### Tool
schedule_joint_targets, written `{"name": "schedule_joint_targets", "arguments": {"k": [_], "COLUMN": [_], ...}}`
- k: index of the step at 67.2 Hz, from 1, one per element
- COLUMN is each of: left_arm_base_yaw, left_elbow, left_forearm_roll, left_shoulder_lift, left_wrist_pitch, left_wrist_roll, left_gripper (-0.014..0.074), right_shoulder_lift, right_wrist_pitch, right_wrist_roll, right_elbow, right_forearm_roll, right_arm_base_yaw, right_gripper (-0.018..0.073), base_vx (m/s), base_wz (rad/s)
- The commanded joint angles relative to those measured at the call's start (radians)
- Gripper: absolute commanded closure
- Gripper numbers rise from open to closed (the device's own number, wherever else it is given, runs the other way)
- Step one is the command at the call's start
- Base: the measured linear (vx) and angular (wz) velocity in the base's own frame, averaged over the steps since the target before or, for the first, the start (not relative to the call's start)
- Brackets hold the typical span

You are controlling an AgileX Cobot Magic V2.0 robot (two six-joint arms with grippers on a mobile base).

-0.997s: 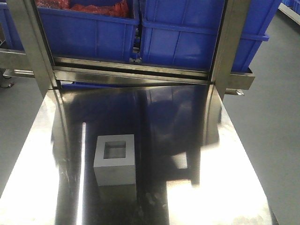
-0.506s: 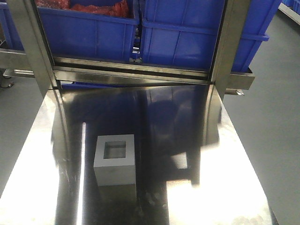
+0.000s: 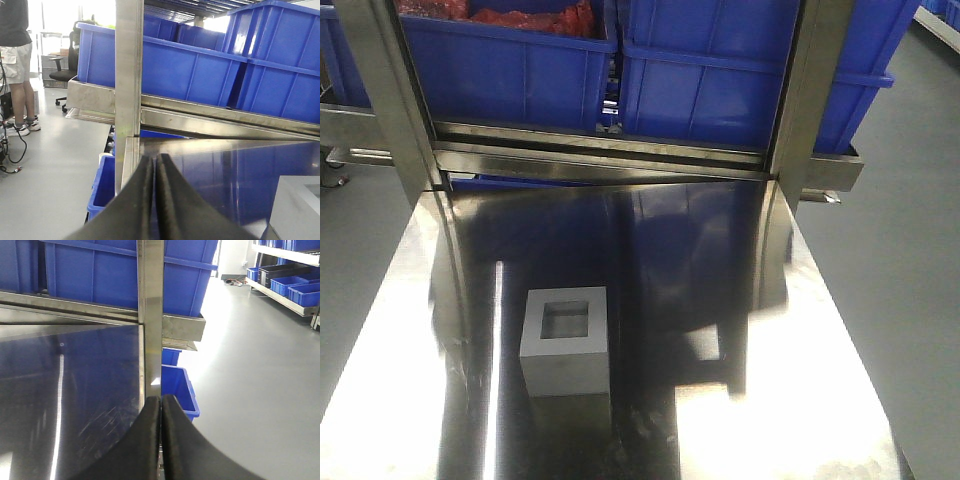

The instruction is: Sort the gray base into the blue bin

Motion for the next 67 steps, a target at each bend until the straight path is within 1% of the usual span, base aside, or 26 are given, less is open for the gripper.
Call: {"name": "schedule_joint_targets", "arguments": {"k": [1,10,19,24,31,39,45,54,61,67], "left_arm_base_yaw": [0.002,0.002,0.002,0.002,0.002,0.002,0.002,0.002,0.002,0.002], "left_elbow": [-0.012,-0.028,-0.099,-0.163,-0.257,-0.389,-0.481,-0.563,-0.570,-0.570], "left_forearm_roll": [0.000,-0.001,-0.008,-0.003,-0.001,-0.009,-0.009,-0.011,-0.011,-0.010], "left_shoulder_lift": [-0.016,-0.016,0.006,0.058,0.184,0.338,0.437,0.536,0.580,0.602], "left_wrist_pitch": [-0.092,-0.116,-0.118,-0.110,-0.071,0.042,0.163,0.350,0.422,0.437], "left_wrist_roll": [-0.006,-0.007,-0.011,-0.011,-0.012,-0.012,-0.012,-0.012,-0.012,-0.012], "left_gripper": [0.0603,0.0603,0.0603,0.0603,0.0603,0.0603,0.0603,0.0603,0.0603,0.0603], "right_shoulder_lift": [-0.008,-0.008,-0.008,-0.008,-0.008,-0.008,-0.008,-0.008,-0.008,-0.008], "right_wrist_pitch": [-0.079,-0.079,-0.079,-0.079,-0.079,-0.079,-0.079,-0.079,-0.078,-0.078], "right_wrist_roll": [-0.007,-0.007,-0.007,-0.007,-0.007,-0.007,-0.007,-0.007,-0.007,-0.007], "right_elbow": [0.004,0.004,0.004,0.004,0.004,0.004,0.004,0.004,0.004,0.004], "right_forearm_roll": [-0.009,-0.009,-0.009,-0.009,-0.009,-0.009,-0.009,-0.009,-0.009,-0.009], "right_arm_base_yaw": [-0.007,-0.007,-0.007,-0.007,-0.007,-0.007,-0.007,-0.007,-0.007,-0.007], "right_gripper": [0.0564,0.0564,0.0564,0.0564,0.0564,0.0564,0.0564,0.0564,0.0564,0.0564], "base_vx": [0.00,0.00,0.00,0.00,0.00,0.00,0.00,0.00,0.00,0.00], "base_wz": [0.00,0.00,0.00,-0.01,0.00,0.00,0.00,0.00,0.00,0.00]}}
